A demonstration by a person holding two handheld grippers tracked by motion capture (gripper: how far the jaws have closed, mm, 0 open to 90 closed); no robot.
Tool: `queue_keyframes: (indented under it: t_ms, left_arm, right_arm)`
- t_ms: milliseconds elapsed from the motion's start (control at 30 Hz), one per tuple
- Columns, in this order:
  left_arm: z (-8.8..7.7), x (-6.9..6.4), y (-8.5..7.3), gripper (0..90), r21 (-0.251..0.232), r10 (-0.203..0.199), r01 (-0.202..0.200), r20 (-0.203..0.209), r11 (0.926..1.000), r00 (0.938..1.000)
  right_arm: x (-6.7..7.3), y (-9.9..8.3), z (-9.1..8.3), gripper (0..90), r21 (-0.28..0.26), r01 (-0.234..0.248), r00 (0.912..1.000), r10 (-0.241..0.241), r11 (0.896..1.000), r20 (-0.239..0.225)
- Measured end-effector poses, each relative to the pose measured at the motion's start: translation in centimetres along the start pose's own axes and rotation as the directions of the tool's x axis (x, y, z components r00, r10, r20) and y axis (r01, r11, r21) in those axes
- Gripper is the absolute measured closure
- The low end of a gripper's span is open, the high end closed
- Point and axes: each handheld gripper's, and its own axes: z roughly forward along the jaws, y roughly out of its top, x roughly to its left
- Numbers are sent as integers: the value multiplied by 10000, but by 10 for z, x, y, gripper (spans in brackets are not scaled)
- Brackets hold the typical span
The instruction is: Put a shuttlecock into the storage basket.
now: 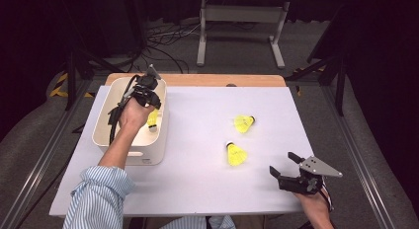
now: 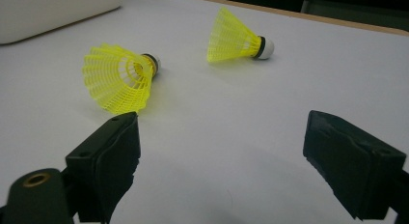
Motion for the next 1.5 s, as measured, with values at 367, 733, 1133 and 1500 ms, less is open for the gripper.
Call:
queue_keyframes:
  t_ms: [367, 733, 1133, 1500]
  left_arm:
    - [7, 2, 1, 890, 90, -70, 70, 23, 9999, 10000]
    - [7, 2, 0, 721, 189, 24, -18, -327, 9998, 9995]
    - [-2, 5, -3, 512, -91, -172, 168, -368, 9998, 9992]
    - [-12, 2, -6, 407, -404, -294, 271, -572, 9988, 9979]
  right_arm:
    - [-1, 0, 0, 135, 9, -37, 10000, 37, 10000, 7]
    - [-1, 0, -1, 137, -57, -55, 10000, 55, 10000, 81]
    - [0, 0, -1, 137, -35, -16, 10000, 16, 10000, 67]
    - [0, 0, -1, 137, -15, 14, 10000, -14, 10000, 65]
